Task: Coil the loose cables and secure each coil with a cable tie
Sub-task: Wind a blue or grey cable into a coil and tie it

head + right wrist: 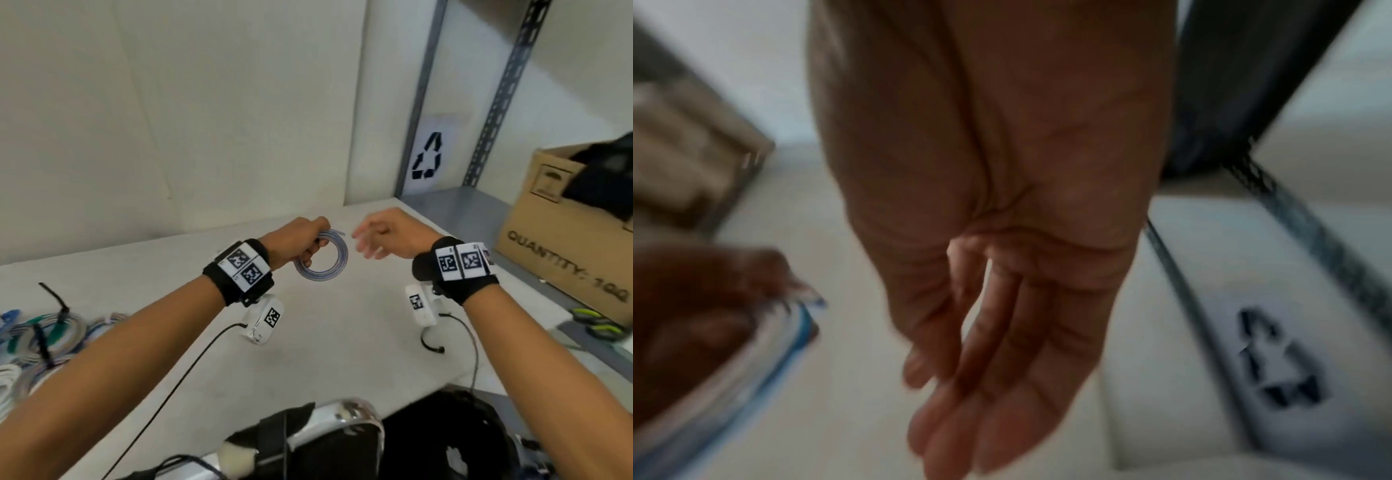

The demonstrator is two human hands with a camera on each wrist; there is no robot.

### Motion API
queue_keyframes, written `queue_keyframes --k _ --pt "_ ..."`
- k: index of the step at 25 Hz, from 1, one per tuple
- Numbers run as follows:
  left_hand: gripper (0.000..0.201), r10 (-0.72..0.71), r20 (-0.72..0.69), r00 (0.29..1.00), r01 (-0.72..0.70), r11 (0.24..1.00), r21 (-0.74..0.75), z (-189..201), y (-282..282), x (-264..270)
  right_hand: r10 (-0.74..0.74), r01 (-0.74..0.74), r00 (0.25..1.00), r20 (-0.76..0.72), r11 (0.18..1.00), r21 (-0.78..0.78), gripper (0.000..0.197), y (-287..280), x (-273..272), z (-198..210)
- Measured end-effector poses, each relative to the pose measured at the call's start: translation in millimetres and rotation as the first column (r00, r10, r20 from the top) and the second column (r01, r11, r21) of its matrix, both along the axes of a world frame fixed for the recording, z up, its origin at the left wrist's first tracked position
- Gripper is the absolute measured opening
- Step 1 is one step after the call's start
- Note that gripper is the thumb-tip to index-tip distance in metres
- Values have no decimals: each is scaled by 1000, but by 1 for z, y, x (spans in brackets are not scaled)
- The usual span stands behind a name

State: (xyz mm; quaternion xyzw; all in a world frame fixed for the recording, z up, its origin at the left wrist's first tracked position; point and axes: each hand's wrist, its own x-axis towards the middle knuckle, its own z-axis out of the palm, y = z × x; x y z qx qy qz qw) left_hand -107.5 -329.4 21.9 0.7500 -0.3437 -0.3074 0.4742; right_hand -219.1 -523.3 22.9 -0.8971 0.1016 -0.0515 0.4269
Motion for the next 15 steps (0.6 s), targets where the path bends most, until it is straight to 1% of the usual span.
queue_keyframes --k 1,2,3,4,5,6,7,8,10,12,13,14,15 --pt "38 -22 30 999 21 999 34 -7 -11 -8 -30 0 985 -172 985 -172 28 -16 -14 -9" --pt "38 -45 46 998 43 997 57 -14 -21 -16 -74 -55 933 -351 937 -344 28 -31 -26 -20" --pt "38 -60 51 997 56 996 68 -20 -29 -21 -141 -128 853 -502 877 -463 28 -42 -36 -33" --pt "38 -73 52 996 69 995 74 -26 -37 -27 -208 -188 778 -592 823 -536 31 -50 -46 -47" --pt "38 -76 51 996 72 995 75 -31 -43 -32 -240 -233 732 -638 792 -565 34 -55 -51 -59" --pt "39 -82 45 996 79 994 75 -37 -48 -37 -255 -247 713 -653 780 -575 36 -60 -57 -72" --pt "40 -88 34 996 85 994 75 -41 -52 -41 -265 -242 717 -645 773 -586 35 -61 -60 -83" --pt "40 -92 23 995 90 993 76 -45 -54 -44 -274 -228 730 -626 766 -601 30 -64 -61 -90" --pt "41 -95 6 995 95 993 65 -50 -54 -46 -297 -182 756 -584 761 -622 15 -66 -64 -100" --pt "41 -71 3 997 71 997 24 -49 -49 -40 -288 -133 801 -525 769 -625 5 -67 -62 -99" --pt "41 -51 4 999 51 999 -1 -48 -45 -34 -263 -88 846 -464 790 -607 4 -65 -58 -95" --pt "41 -24 11 1000 24 999 -26 -46 -39 -26 -229 -11 900 -370 838 -546 5 -60 -53 -87" --pt "41 9 15 1000 -8 999 -49 -45 -32 -17 -202 89 947 -249 911 -402 8 -50 -47 -76"
